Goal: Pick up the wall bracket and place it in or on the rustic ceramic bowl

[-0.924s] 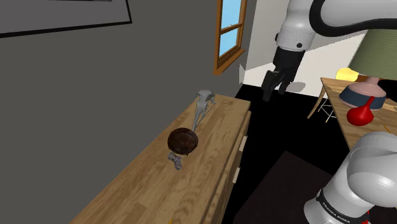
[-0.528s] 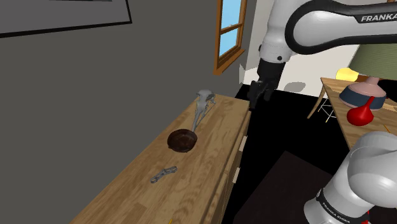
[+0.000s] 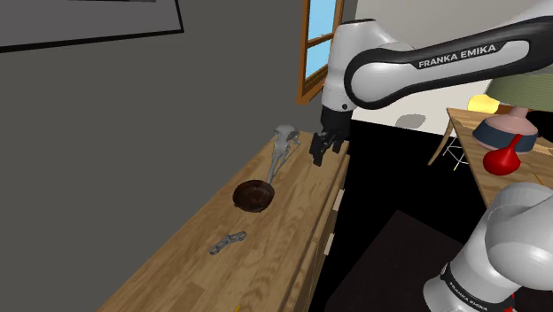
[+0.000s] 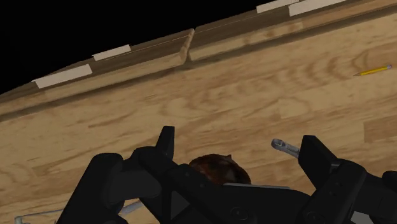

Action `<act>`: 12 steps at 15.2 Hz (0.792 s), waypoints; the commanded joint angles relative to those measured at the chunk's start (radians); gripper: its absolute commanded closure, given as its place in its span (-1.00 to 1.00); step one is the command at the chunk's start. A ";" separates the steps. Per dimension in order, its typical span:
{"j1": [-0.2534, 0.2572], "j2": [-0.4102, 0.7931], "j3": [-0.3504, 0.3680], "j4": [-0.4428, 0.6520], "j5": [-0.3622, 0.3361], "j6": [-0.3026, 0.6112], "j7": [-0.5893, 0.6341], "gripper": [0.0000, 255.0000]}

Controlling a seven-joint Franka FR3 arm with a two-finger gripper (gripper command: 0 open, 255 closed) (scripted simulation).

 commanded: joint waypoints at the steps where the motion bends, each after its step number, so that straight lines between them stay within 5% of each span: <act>1: 0.008 0.070 0.018 0.013 -0.005 0.060 0.000 -1.00; 12: 0.039 0.478 0.095 0.194 -0.109 0.290 0.027 -1.00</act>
